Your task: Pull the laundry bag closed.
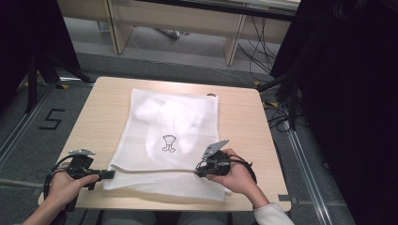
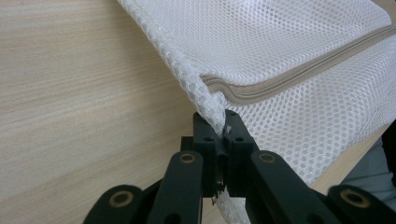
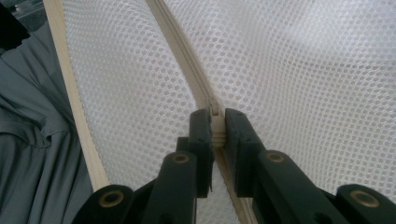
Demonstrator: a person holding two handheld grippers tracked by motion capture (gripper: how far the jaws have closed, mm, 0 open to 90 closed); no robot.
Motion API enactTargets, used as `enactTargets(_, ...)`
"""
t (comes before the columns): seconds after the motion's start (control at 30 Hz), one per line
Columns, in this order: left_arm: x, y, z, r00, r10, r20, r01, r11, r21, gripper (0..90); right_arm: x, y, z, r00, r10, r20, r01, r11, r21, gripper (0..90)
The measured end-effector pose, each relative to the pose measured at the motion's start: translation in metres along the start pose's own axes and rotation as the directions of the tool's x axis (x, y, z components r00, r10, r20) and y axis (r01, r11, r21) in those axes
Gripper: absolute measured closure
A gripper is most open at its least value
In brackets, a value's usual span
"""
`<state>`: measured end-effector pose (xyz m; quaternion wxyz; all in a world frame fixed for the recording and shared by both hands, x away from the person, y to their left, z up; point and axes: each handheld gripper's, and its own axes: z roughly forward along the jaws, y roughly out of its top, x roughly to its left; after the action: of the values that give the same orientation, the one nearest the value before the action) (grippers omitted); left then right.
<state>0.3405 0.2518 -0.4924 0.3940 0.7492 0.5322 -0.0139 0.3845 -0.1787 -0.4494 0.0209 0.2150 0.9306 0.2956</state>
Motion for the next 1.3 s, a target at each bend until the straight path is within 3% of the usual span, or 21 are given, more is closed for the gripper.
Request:
enactTargets(0.37, 0.000, 0.000, 0.000, 1.0000, 0.000, 0.001, 0.000, 1.0000, -0.001, 85.6, -0.003, -0.005, -0.005, 0.9998, 0.017, 0.005, -0.017, 1.000, 0.010, 82.4)
enactTargets(0.63, 0.000, 0.000, 0.000, 1.0000, 0.001, 0.000, -0.001, 1.0000, 0.001, 85.6, -0.004, -0.007, -0.005, 1.0000, 0.001, 0.004, -0.001, 1.000, 0.006, 82.4)
enactTargets(0.9, 0.000, 0.000, 0.000, 1.0000, 0.002, -0.001, -0.002, 1.0000, 0.000, 85.5, -0.004, -0.011, -0.009, 0.9993, 0.034, 0.015, -0.034, 0.999, 0.011, 82.4)
enactTargets(1.3, 0.000, 0.000, 0.000, 1.0000, 0.001, 0.001, -0.001, 1.0000, 0.000, 85.5, -0.004, -0.012, -0.010, 0.9993, 0.034, 0.018, -0.034, 0.999, 0.012, 82.4)
